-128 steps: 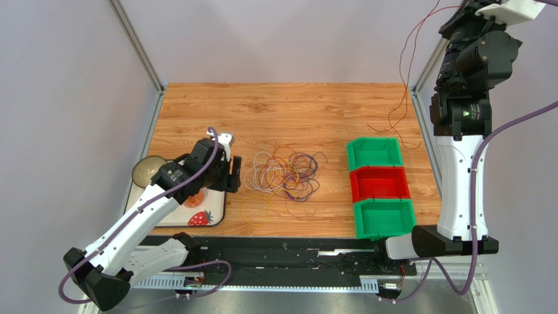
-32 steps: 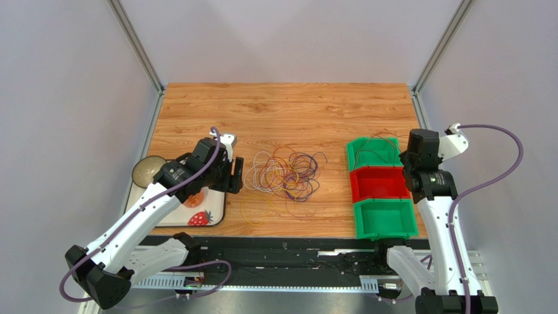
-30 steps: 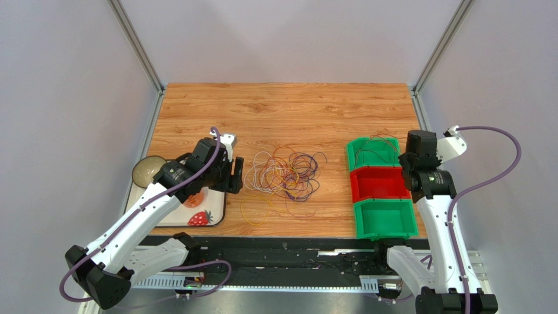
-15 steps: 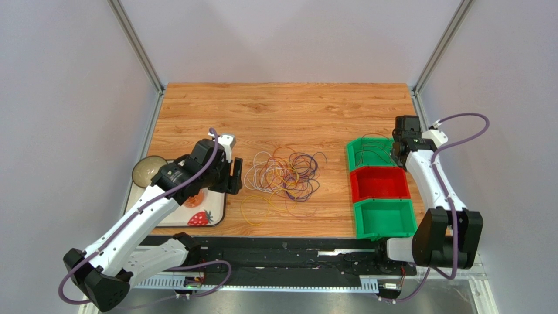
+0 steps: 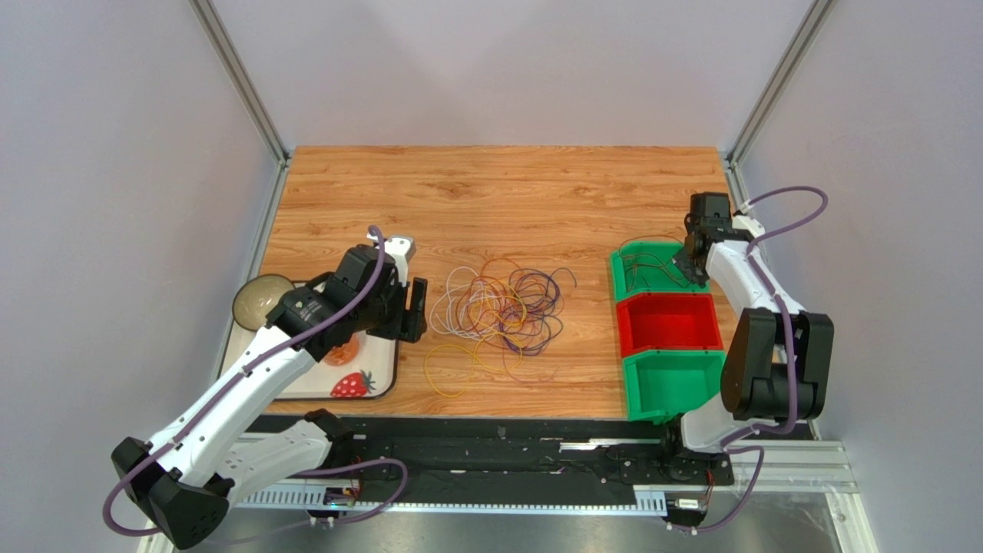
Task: Untangle the cables
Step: Place the cable in the bin.
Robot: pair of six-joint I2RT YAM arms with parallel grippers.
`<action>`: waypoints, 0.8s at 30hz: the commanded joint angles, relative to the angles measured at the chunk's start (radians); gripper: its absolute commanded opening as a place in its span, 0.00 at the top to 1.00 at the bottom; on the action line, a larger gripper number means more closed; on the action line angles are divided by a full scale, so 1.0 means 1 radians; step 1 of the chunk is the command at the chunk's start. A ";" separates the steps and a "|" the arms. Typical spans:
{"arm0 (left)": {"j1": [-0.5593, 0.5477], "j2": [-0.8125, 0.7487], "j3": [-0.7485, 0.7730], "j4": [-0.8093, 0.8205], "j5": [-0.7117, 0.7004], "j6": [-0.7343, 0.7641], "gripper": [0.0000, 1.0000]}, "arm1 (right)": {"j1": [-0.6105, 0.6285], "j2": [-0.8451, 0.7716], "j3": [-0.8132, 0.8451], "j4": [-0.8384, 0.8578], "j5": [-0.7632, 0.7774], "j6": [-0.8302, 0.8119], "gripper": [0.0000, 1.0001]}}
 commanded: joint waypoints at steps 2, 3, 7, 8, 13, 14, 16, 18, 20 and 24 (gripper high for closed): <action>-0.003 -0.004 0.001 0.019 -0.007 0.011 0.26 | -0.005 0.038 0.071 0.049 -0.019 -0.044 1.00; -0.002 -0.004 0.001 0.019 -0.007 0.010 0.26 | -0.005 0.038 0.072 0.047 -0.013 -0.046 1.00; -0.003 -0.003 0.001 0.018 -0.007 0.011 0.26 | -0.006 0.035 0.094 0.031 -0.019 -0.062 1.00; -0.002 -0.003 -0.001 0.019 -0.007 0.011 0.26 | -0.006 0.032 0.095 0.026 -0.025 -0.065 1.00; -0.002 -0.003 0.001 0.019 -0.007 0.011 0.26 | -0.006 -0.035 0.069 0.011 -0.051 -0.082 0.73; -0.002 -0.003 0.001 0.019 -0.007 0.011 0.26 | -0.006 -0.048 0.060 0.008 -0.052 -0.084 0.67; -0.003 0.000 0.001 0.019 -0.005 0.011 0.26 | -0.005 -0.072 0.060 0.003 -0.062 -0.093 0.58; -0.003 0.000 0.001 0.019 -0.002 0.011 0.26 | -0.003 -0.103 0.071 -0.012 -0.077 -0.098 0.54; -0.003 0.002 0.002 0.019 -0.002 0.011 0.26 | 0.003 -0.130 0.080 -0.017 -0.101 -0.102 0.53; -0.002 -0.004 0.002 0.019 -0.005 0.011 0.26 | 0.059 -0.160 0.109 0.006 -0.157 -0.154 0.51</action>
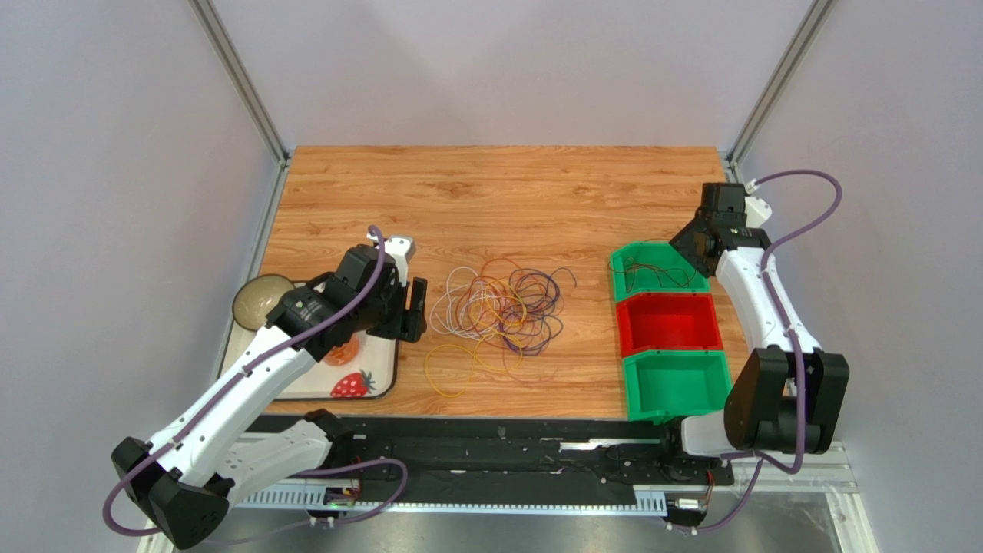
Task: Untangle the cables
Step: Place the cable in the bin.
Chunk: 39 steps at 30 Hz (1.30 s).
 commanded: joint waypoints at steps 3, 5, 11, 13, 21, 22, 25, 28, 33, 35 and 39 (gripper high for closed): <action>-0.002 -0.008 0.001 0.019 -0.002 0.011 0.26 | 0.116 0.006 0.136 -0.016 -0.129 -0.104 0.50; -0.003 -0.010 0.002 0.019 -0.001 0.011 0.26 | 0.148 0.046 0.186 -0.052 -0.140 -0.125 0.50; -0.002 -0.020 0.001 0.019 -0.004 0.010 0.26 | 0.208 0.181 0.260 -0.087 -0.169 -0.196 0.48; -0.003 -0.020 0.001 0.019 -0.004 0.011 0.26 | 0.208 0.231 0.279 -0.101 -0.183 -0.211 0.48; -0.003 -0.014 0.001 0.019 -0.004 0.011 0.26 | 0.211 0.313 0.286 -0.141 -0.166 -0.265 0.69; -0.002 -0.014 0.001 0.019 -0.004 0.011 0.26 | 0.210 0.319 0.284 -0.141 -0.169 -0.267 0.74; -0.003 -0.011 0.001 0.019 -0.005 0.011 0.26 | 0.210 0.327 0.277 -0.142 -0.145 -0.267 0.98; -0.002 -0.008 0.001 0.019 -0.005 0.011 0.26 | 0.208 0.319 0.270 -0.144 -0.133 -0.254 1.00; -0.003 -0.001 0.001 0.019 -0.002 0.011 0.26 | 0.210 0.226 0.252 -0.127 -0.075 -0.241 1.00; -0.003 0.001 0.001 0.019 -0.001 0.013 0.26 | 0.204 0.196 0.238 -0.127 0.020 -0.219 1.00; -0.003 0.006 0.002 0.021 0.003 0.013 0.26 | 0.159 0.178 0.197 -0.127 0.068 -0.170 1.00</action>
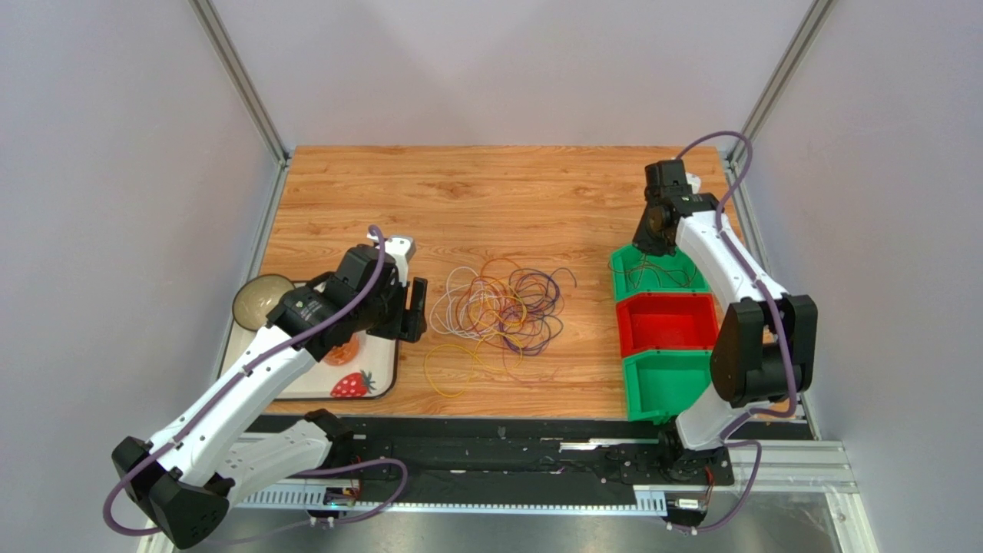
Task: Untangle the cables
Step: Place the cable in the bin.
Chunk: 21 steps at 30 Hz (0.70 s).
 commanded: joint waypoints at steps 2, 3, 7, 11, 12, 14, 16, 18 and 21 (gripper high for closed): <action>-0.002 0.006 0.001 0.018 0.006 0.013 0.26 | -0.065 -0.039 -0.049 0.020 0.139 0.083 1.00; -0.003 0.006 0.001 0.021 0.007 0.014 0.26 | -0.067 -0.033 -0.054 0.029 0.156 0.108 1.00; -0.002 0.008 0.001 0.020 0.007 0.014 0.26 | -0.087 0.016 -0.044 0.035 0.248 0.181 1.00; -0.003 0.006 0.001 0.018 0.003 0.013 0.27 | -0.115 0.081 0.000 -0.002 0.291 0.240 1.00; -0.002 0.006 0.001 0.018 0.001 0.013 0.26 | -0.113 0.090 0.005 -0.008 0.297 0.251 1.00; -0.003 0.008 0.001 0.018 -0.002 0.011 0.26 | -0.113 0.107 0.006 -0.012 0.306 0.264 1.00; -0.003 0.008 0.002 0.018 -0.002 0.011 0.26 | -0.113 0.127 -0.003 0.000 0.309 0.261 1.00; -0.002 0.009 0.002 0.017 -0.001 0.011 0.26 | -0.113 0.144 -0.011 0.004 0.306 0.260 1.00; -0.002 0.009 0.002 0.017 -0.001 0.013 0.26 | -0.113 0.148 -0.018 0.023 0.291 0.248 1.00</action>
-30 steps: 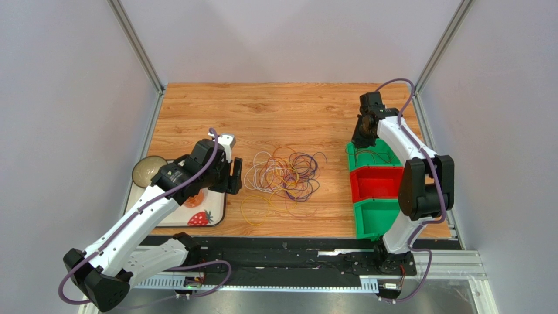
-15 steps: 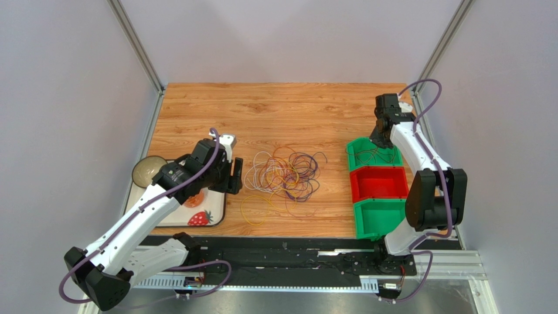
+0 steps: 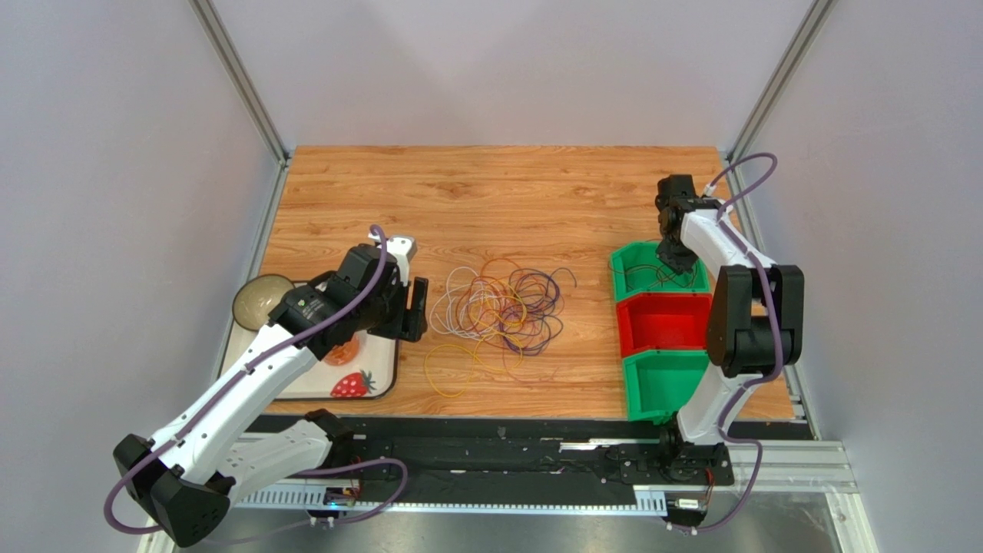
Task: Untangle the cables
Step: Place the cable in the bin.
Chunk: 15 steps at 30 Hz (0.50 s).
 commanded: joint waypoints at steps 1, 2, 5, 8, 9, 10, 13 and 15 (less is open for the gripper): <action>-0.003 0.001 0.002 0.014 -0.001 0.013 0.26 | -0.001 0.005 0.016 0.041 0.021 0.017 1.00; -0.003 0.000 0.002 0.014 -0.001 0.013 0.26 | -0.001 0.000 0.014 0.051 -0.014 -0.012 1.00; -0.003 0.000 0.002 0.014 -0.002 0.011 0.26 | -0.001 -0.036 0.007 0.110 -0.137 -0.088 1.00; -0.003 -0.003 0.002 0.014 -0.004 0.011 0.26 | -0.001 -0.082 0.008 0.114 -0.159 -0.098 0.86; -0.003 -0.005 0.002 0.014 -0.002 0.011 0.26 | -0.001 -0.096 0.011 0.111 -0.156 -0.102 0.84; -0.003 -0.005 0.001 0.014 -0.004 0.011 0.26 | -0.001 -0.108 0.013 0.101 -0.154 -0.107 0.82; -0.003 -0.006 0.002 0.014 -0.002 0.011 0.26 | -0.001 -0.157 0.028 0.075 -0.148 -0.124 0.76; -0.003 -0.003 0.002 0.014 -0.002 0.011 0.26 | 0.000 -0.194 0.042 0.059 -0.148 -0.133 0.66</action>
